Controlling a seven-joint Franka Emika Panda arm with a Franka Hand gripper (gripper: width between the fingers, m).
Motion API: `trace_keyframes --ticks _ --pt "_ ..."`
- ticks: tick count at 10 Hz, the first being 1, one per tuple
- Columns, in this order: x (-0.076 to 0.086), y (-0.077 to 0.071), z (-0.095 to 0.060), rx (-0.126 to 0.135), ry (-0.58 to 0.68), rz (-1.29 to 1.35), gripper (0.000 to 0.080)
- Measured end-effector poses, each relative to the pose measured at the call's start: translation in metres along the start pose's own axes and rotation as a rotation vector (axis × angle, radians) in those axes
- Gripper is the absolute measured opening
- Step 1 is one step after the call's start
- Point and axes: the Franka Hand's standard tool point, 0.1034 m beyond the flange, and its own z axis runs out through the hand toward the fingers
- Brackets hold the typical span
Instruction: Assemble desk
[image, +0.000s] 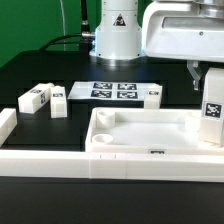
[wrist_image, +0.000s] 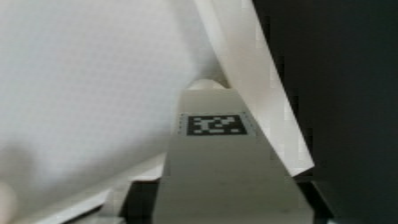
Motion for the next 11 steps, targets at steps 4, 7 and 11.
trace_keyframes --ticks 4,7,11 --pt "-0.0064 -0.0037 0.0031 0.028 -0.006 0.415 0.0290" --pt "-0.0078 -0.0070 0.0030 0.053 -0.031 0.573 0.0304" --pt "-0.0087 -0.0071 0.0002 0.008 -0.057 0.322 0.0637"
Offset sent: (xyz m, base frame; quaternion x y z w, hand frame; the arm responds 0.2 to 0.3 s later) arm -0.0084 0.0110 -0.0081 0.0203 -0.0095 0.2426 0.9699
